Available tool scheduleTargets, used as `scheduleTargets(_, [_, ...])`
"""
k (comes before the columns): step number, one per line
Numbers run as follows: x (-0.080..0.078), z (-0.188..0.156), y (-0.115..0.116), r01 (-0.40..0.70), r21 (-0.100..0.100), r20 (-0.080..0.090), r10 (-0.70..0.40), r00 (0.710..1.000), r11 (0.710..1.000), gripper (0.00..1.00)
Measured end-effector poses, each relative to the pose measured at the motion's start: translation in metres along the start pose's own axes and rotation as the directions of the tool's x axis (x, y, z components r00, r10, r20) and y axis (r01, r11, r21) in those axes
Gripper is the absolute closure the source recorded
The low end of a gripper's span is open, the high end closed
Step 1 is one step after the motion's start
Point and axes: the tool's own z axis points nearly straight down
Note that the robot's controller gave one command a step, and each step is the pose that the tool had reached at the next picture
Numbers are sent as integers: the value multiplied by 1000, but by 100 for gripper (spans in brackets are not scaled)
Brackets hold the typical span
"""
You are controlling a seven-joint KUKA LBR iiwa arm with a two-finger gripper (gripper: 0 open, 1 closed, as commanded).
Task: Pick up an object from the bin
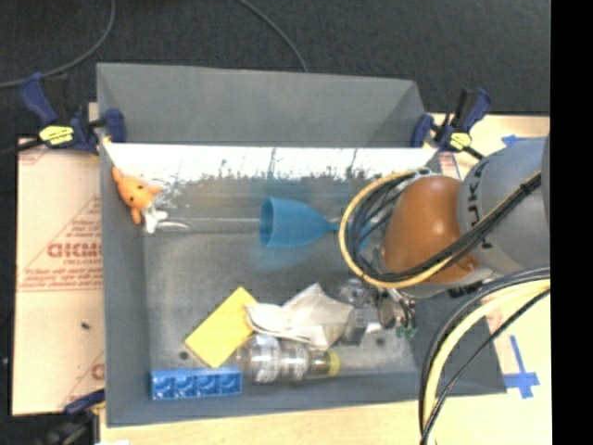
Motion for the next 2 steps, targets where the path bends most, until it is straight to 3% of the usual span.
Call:
scheduleTargets(1, [0, 0, 0, 0, 0, 0, 0, 1000, 1000, 100])
scheduleTargets(2, [1, 1, -4, -92, -2, -1, 92, 996, 996, 100])
